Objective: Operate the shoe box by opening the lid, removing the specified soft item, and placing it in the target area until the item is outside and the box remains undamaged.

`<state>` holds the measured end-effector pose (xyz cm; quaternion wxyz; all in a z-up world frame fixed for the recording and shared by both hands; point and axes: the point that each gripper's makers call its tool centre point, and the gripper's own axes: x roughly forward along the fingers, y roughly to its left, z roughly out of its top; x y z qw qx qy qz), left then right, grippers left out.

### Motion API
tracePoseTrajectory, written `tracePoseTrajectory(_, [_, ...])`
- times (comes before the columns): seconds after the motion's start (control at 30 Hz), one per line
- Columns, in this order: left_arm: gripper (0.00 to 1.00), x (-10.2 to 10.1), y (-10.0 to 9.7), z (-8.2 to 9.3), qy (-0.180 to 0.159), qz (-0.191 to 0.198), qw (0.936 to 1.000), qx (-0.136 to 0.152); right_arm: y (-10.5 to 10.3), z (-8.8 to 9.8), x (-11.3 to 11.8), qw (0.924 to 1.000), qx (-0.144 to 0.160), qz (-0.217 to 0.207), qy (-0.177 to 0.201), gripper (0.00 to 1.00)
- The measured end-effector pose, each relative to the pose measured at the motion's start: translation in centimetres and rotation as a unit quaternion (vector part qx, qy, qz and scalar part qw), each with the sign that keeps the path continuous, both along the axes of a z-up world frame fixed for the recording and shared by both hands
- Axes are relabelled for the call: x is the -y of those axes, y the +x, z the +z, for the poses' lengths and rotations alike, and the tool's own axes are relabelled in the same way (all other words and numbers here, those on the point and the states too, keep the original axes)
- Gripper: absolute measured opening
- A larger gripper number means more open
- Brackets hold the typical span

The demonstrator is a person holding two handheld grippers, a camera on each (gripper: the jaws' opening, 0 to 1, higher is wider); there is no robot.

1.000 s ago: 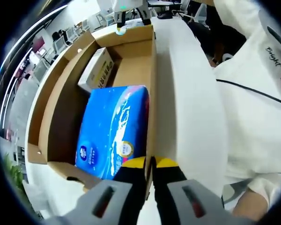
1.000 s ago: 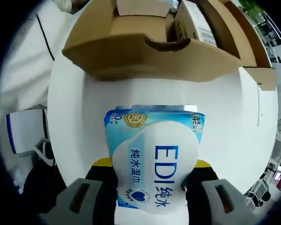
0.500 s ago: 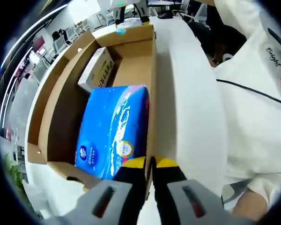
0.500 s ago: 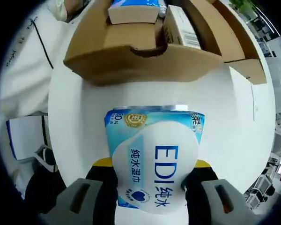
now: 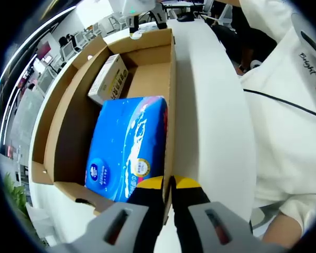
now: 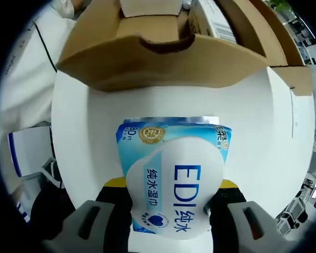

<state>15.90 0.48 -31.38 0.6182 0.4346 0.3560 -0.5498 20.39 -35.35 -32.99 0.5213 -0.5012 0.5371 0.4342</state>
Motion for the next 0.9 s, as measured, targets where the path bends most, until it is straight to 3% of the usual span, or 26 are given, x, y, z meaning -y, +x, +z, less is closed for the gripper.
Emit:
tracePoseTrajectory(0.23, [0.04,0.0,0.0,0.0,0.003,-0.002,1.0000,-0.001,-0.4,-0.3,0.0,0.9996,0.011,-0.013,-0.023,0.62])
tracePoseTrajectory(0.33, [0.04,0.0,0.0,0.0,0.004,0.001,1.0000,-0.005,-0.6,-0.3,0.2,0.9980,0.001,-0.060,-0.020,0.61])
tracePoseTrajectory(0.6, [0.04,0.0,0.0,0.0,0.004,0.005,1.0000,-0.006,-0.2,-0.4,-0.1,0.9992,0.001,-0.039,-0.009,0.63])
tracePoseTrajectory(0.73, [0.04,-0.1,0.0,0.0,0.012,0.002,0.9999,-0.009,-0.2,-0.4,0.3,0.9987,0.018,-0.038,-0.030,0.65])
tracePoseTrajectory(0.9, [0.04,-0.2,0.0,0.0,0.013,0.004,0.9999,-0.007,-0.3,0.5,0.1,0.9987,0.035,-0.036,-0.002,0.62])
